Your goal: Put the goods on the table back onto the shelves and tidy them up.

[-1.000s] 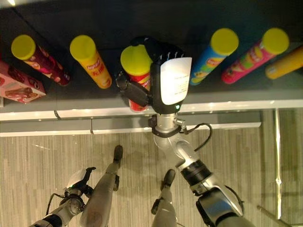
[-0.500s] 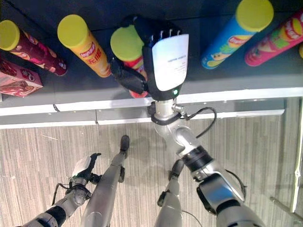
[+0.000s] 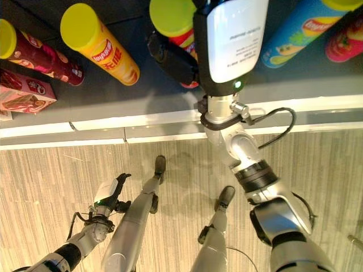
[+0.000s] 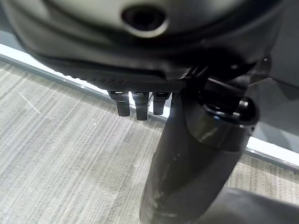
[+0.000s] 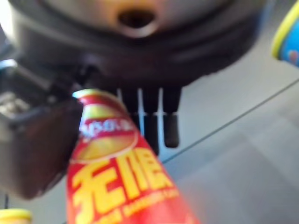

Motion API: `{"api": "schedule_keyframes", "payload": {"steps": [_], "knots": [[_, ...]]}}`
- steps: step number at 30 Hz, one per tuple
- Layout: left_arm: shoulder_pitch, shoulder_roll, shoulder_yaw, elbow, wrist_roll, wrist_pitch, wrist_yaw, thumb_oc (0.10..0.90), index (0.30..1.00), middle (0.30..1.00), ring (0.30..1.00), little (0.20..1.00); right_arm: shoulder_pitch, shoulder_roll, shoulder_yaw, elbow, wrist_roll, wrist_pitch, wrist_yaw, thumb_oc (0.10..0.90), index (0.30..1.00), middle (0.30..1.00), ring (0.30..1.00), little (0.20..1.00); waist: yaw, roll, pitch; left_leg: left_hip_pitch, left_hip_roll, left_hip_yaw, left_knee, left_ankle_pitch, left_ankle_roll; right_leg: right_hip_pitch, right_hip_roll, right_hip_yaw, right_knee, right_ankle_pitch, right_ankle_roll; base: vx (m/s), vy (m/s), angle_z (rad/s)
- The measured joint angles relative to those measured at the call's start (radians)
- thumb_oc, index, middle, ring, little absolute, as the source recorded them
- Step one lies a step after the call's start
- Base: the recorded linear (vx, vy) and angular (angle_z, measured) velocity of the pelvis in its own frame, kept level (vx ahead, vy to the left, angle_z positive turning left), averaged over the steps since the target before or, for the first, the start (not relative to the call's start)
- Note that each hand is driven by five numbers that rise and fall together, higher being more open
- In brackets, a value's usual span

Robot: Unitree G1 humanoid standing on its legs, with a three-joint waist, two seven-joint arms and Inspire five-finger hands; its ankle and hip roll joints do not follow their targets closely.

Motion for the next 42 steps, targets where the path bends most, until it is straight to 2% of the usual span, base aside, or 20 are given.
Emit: {"api": "schedule_keyframes", "payload": {"steps": [5,8,13,15,16,22,35,42], "knots": [[0.001,0.000,-0.002,-0.034,0.020,-0.001,0.011,0.800,0.900,0.900,0.900,0.900,-0.006,0.000,0.000,-0.003,0.000,0.000,0.000,0.400,0.300,0.300,0.300,0.300,0.000,0.015,0.003,-0.060,-0.004,0.003,0.065,-0.021,0.017,-0.030,-0.008,0.008,0.000,0.012,0.017,0.02,0.035,0.00],[0.000,0.004,-0.002,-0.062,0.050,-0.006,0.042,0.800,0.900,0.900,0.900,0.900,-0.026,0.004,0.000,-0.005,0.000,-0.004,-0.022,0.400,0.300,0.300,0.300,0.300,0.000,0.032,0.002,-0.102,-0.009,0.016,0.101,-0.038,0.026,-0.063,-0.017,0.020,0.000,0.021,0.009,0.02,0.031,-0.06],[-0.001,0.007,-0.013,-0.070,0.066,-0.007,0.066,0.800,0.900,0.900,0.900,0.900,-0.034,0.018,-0.011,-0.008,0.000,-0.004,-0.046,0.400,0.300,0.300,0.300,0.300,-0.011,0.044,0.002,-0.134,-0.019,0.026,0.134,-0.053,0.036,-0.082,-0.031,0.026,0.000,0.029,0.007,0.01,0.027,-0.02],[-0.019,0.006,-0.005,-0.038,0.073,-0.012,0.077,0.800,0.900,0.900,0.900,0.900,-0.025,0.049,-0.037,-0.014,-0.001,-0.010,-0.062,0.400,0.300,0.300,0.300,0.300,-0.017,0.046,0.002,-0.146,-0.022,0.028,0.139,-0.054,0.037,-0.092,-0.036,0.025,0.000,0.034,0.009,0.01,0.072,0.01],[-0.055,0.004,0.010,0.015,0.064,0.006,0.079,0.800,0.900,0.900,0.900,0.900,-0.011,0.099,-0.036,-0.021,0.008,-0.009,-0.069,0.800,0.900,0.900,0.900,0.900,-0.028,0.046,0.002,-0.146,-0.023,0.029,0.144,-0.050,0.043,-0.093,-0.037,0.025,0.001,0.044,0.008,0.00,0.062,-0.04],[-0.067,0.042,0.024,-0.018,0.050,0.022,0.103,0.800,0.900,0.900,0.900,0.900,-0.035,0.098,0.086,0.010,0.023,-0.039,-0.063,0.800,0.900,0.900,0.900,0.900,-0.052,0.048,0.000,-0.146,-0.023,0.047,0.166,-0.060,0.055,-0.093,-0.043,0.025,0.001,0.057,0.006,0.00,0.013,-0.05],[-0.065,0.036,0.041,-0.017,0.049,0.028,0.098,0.800,0.900,0.900,0.900,0.900,-0.009,0.055,0.078,0.007,0.026,-0.039,-0.051,0.800,0.900,0.900,0.900,0.900,-0.081,0.048,-0.001,-0.144,-0.020,0.048,0.170,-0.060,0.056,-0.095,-0.041,0.024,0.008,0.057,0.007,0.00,0.000,0.00],[-0.064,0.036,0.046,-0.011,0.049,0.034,0.098,0.800,0.900,0.900,0.900,0.900,-0.009,0.041,0.062,0.003,0.025,-0.039,-0.036,0.800,0.900,0.900,0.900,0.900,-0.082,0.044,-0.002,-0.128,-0.006,0.047,0.170,-0.060,0.055,-0.087,-0.027,0.021,0.017,0.057,0.007,0.00,-0.009,-0.03]]}}
